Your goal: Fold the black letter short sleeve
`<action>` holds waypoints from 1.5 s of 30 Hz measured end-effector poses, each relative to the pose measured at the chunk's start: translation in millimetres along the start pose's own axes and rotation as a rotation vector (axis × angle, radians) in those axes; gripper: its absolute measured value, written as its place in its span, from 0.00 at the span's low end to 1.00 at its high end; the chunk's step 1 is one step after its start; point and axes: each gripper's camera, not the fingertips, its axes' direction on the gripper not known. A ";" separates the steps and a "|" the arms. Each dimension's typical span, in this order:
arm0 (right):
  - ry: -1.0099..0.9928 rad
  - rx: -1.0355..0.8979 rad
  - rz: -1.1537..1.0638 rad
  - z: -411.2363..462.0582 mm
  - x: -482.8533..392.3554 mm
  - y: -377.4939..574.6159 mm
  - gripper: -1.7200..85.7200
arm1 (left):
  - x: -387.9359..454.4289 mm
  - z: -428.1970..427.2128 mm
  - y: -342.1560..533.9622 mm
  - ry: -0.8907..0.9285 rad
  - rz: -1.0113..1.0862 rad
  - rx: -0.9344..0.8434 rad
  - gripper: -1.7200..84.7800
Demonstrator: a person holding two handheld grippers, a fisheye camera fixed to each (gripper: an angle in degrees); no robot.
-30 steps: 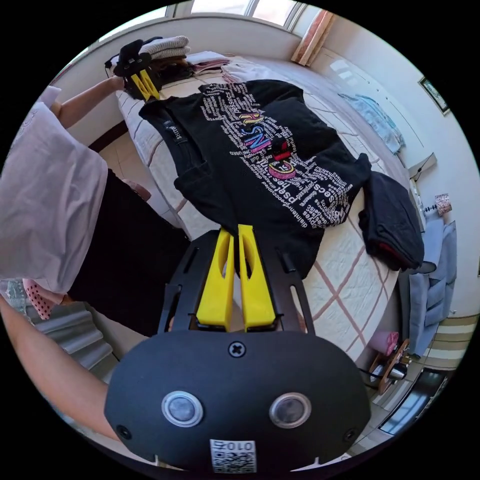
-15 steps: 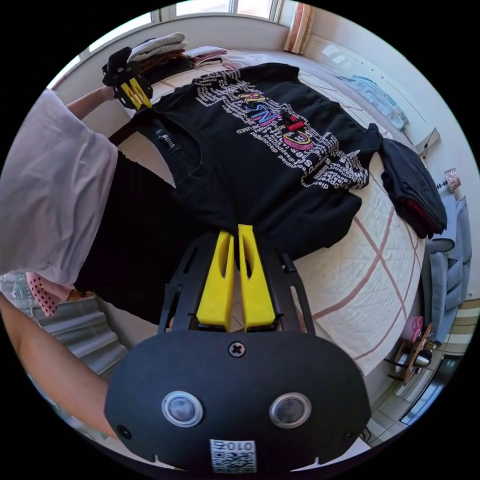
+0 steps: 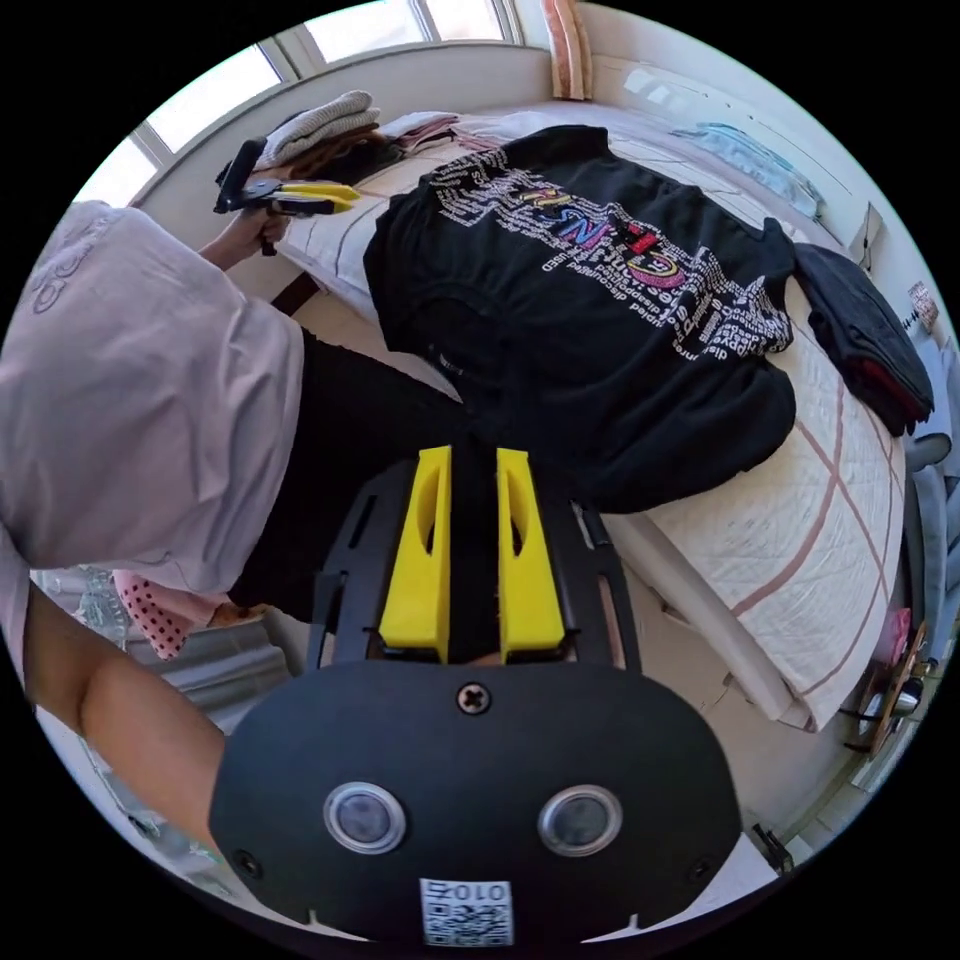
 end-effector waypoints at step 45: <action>-0.200 0.053 -0.153 158.7 -16.5 -358.2 0.09 | -87.8 26.3 107.2 0.117 -0.284 0.075 0.04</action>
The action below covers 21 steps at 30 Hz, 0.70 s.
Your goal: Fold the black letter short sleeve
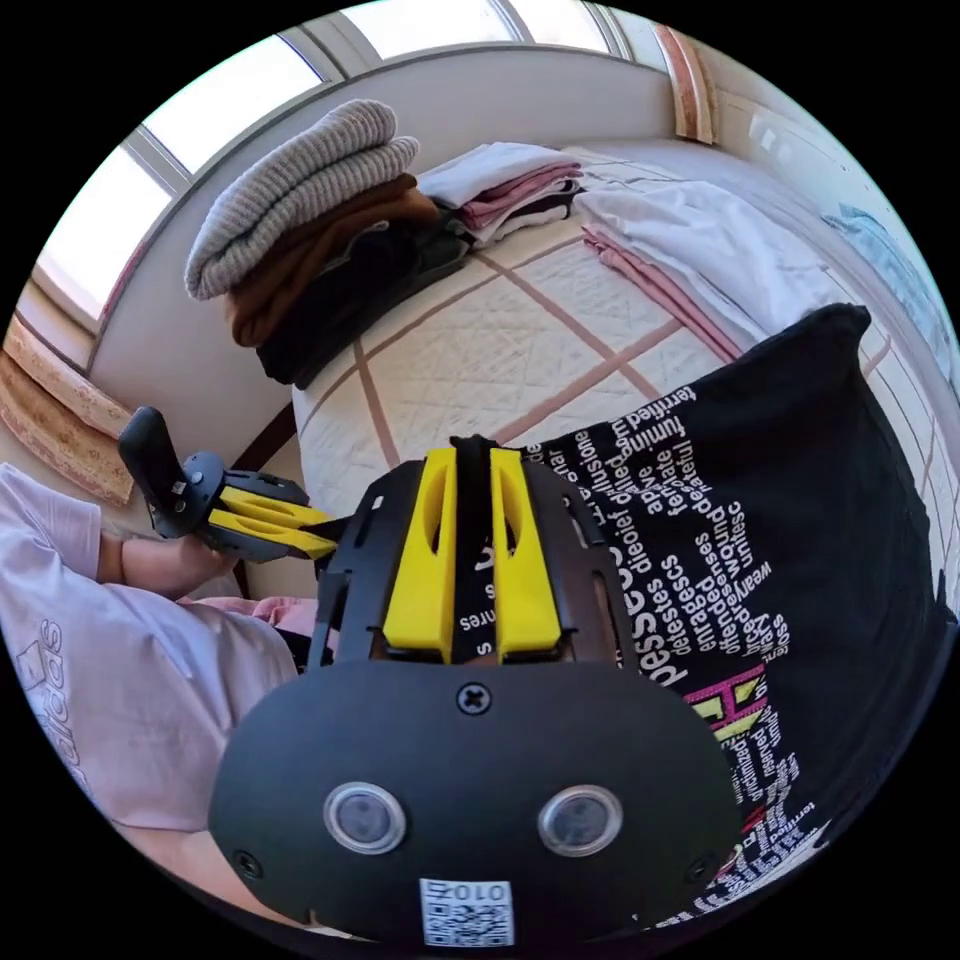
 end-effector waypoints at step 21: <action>0.421 0.558 0.794 -212.9 53.6 411.5 0.13 | 68.2 -35.0 -73.4 -0.066 0.225 0.203 0.08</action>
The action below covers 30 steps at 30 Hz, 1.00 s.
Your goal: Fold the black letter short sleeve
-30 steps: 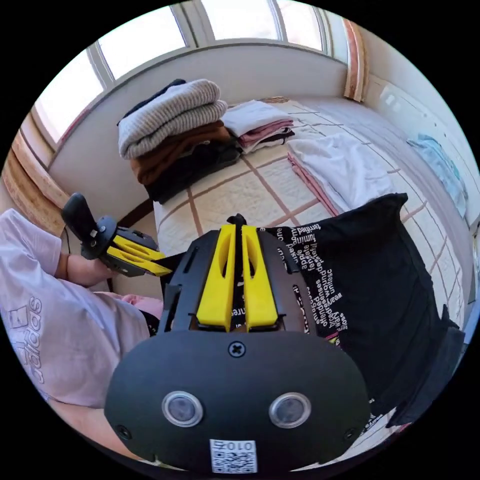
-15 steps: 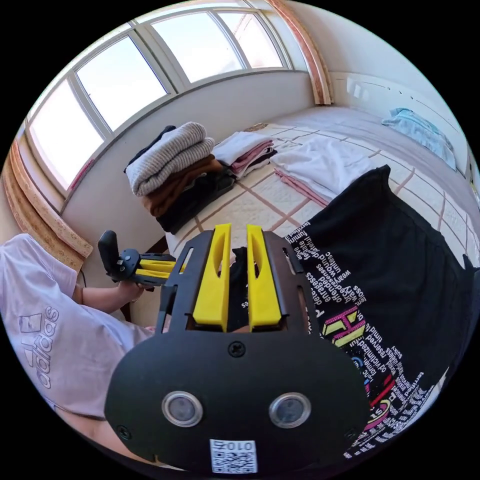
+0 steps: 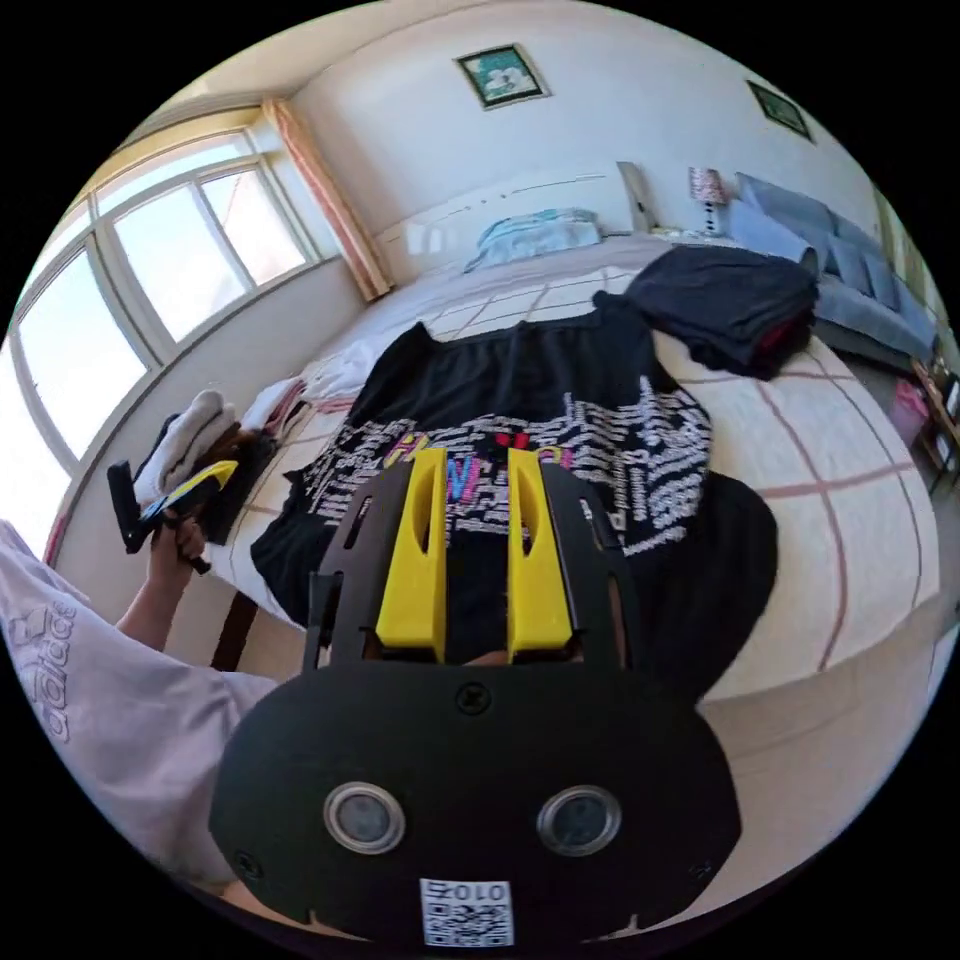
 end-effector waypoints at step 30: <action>-0.185 -0.076 -0.211 -59.4 -20.7 129.1 0.12 | 118.8 109.2 -91.2 0.342 0.307 -0.170 0.11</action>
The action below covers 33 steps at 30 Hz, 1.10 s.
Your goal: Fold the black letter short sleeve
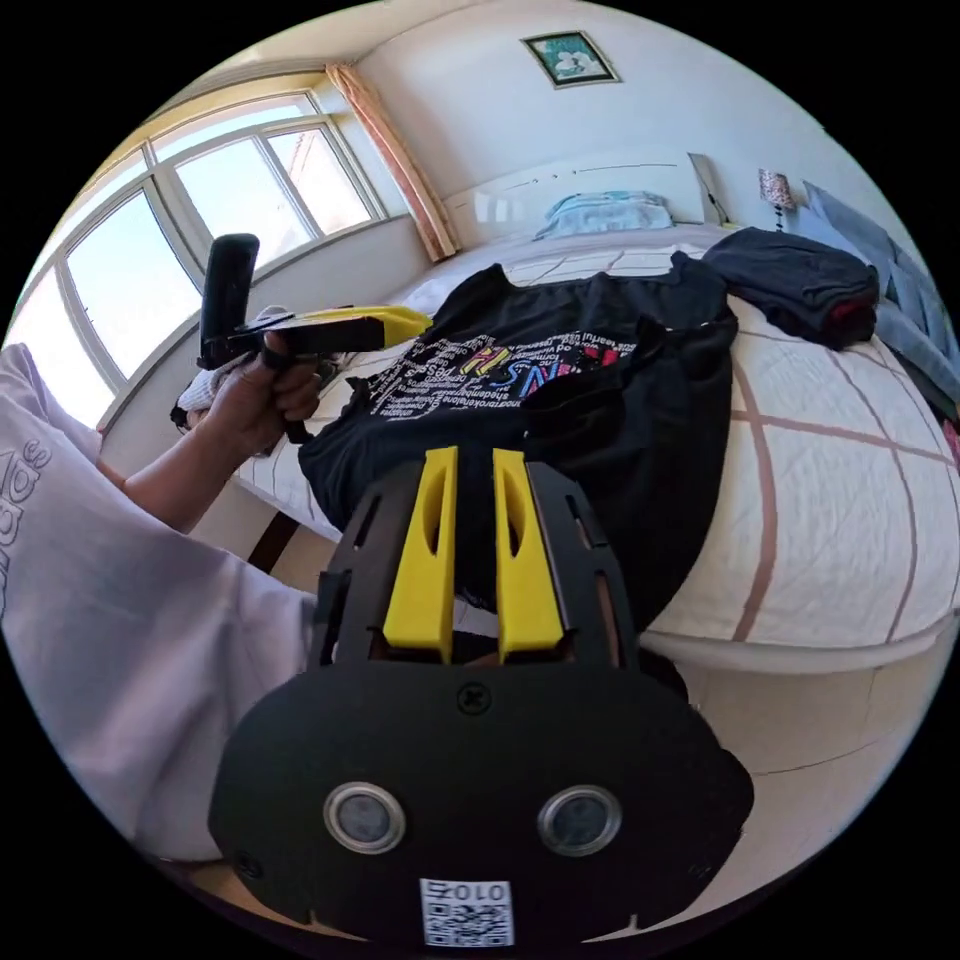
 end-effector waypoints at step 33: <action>0.027 0.089 0.569 -159.3 254.2 126.0 0.06 | -8.6 43.2 -51.7 0.001 -0.001 -0.163 0.10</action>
